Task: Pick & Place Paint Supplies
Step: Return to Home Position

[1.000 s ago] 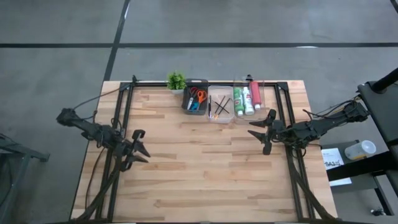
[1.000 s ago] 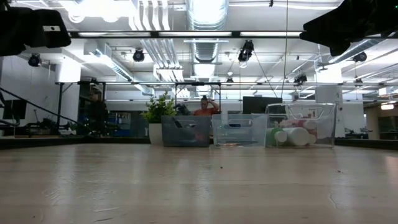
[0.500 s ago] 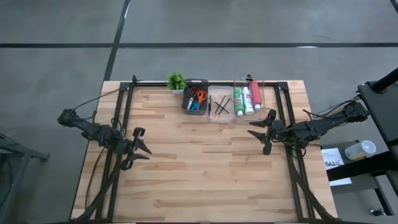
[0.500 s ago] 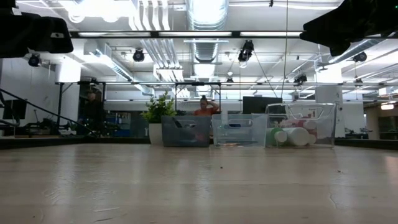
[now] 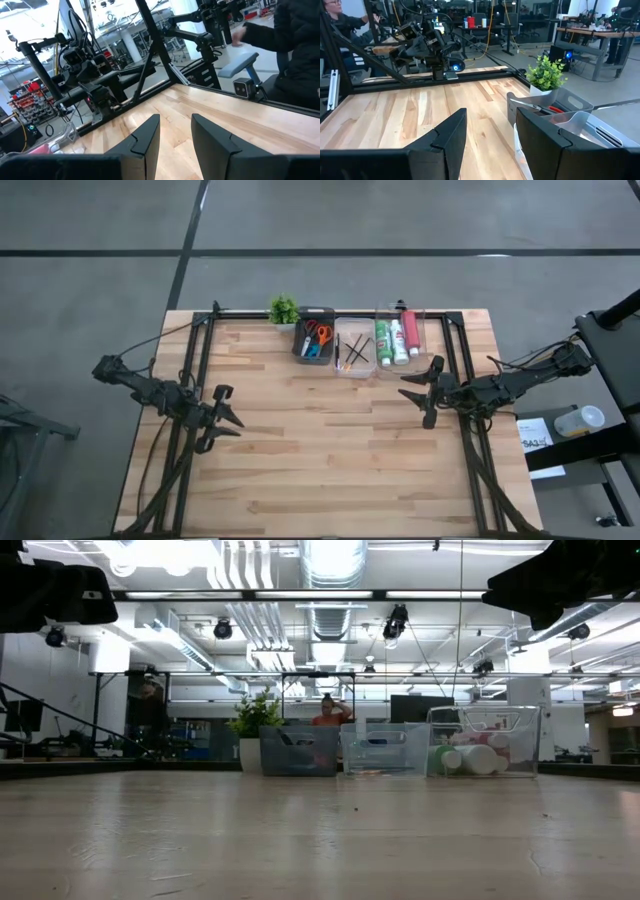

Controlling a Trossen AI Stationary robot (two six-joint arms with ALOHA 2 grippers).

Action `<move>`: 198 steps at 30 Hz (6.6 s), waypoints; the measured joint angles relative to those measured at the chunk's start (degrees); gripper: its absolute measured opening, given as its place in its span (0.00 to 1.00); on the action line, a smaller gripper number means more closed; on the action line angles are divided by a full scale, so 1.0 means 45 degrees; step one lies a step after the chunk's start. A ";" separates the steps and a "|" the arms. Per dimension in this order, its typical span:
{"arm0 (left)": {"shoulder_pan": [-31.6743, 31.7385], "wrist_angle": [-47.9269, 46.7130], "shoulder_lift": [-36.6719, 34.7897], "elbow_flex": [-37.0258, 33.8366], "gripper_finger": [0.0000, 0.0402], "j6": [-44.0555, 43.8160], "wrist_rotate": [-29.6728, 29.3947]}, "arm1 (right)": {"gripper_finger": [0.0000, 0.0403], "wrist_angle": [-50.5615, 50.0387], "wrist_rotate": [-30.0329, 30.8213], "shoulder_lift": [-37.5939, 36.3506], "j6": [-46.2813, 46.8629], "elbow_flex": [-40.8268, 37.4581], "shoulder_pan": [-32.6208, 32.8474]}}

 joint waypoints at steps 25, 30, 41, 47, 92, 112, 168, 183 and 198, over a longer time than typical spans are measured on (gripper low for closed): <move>0.0005 -0.0013 0.0005 0.0000 0.29 0.0039 0.0002 | 0.42 0.1248 -0.3929 -0.0108 -0.0570 -0.0584 -0.0053; 0.0005 -0.0013 0.0000 0.0000 0.29 0.0039 0.0004 | 0.42 0.1159 -0.3976 -0.0786 0.0126 -0.1742 -0.0058; 0.0005 -0.0018 0.0002 0.0000 0.29 0.0034 0.0003 | 0.42 -0.0014 -0.3923 -0.4034 0.0455 -0.3266 -0.0058; 0.0000 -0.0018 0.0005 0.0000 0.29 0.0029 0.0005 | 0.42 -0.1823 -0.3657 -0.5912 0.0301 -0.2926 -0.0068; 0.0005 -0.0003 0.0170 0.0000 0.29 0.0034 -0.0010 | 0.42 -0.0957 -0.5474 -0.5603 -0.0975 -0.3288 -0.0058; 0.0005 -0.0002 0.0170 0.0000 0.29 0.0029 -0.0010 | 0.42 -0.0941 -0.7124 -0.4059 0.0535 -0.3288 -0.0058; 0.0000 0.0001 0.0170 0.0000 0.29 0.0028 -0.0010 | 0.42 -0.0947 -1.0694 -0.4031 0.2239 -0.3279 -0.0029; 0.0005 0.0001 0.0170 0.0000 0.29 0.0025 -0.0010 | 0.42 -0.0947 -1.0686 -0.4031 0.2239 -0.3279 -0.0029; 0.0000 0.0002 0.0170 0.0000 0.29 0.0027 -0.0010 | 0.42 -0.0947 -1.0676 -0.4031 0.2234 -0.3279 -0.0029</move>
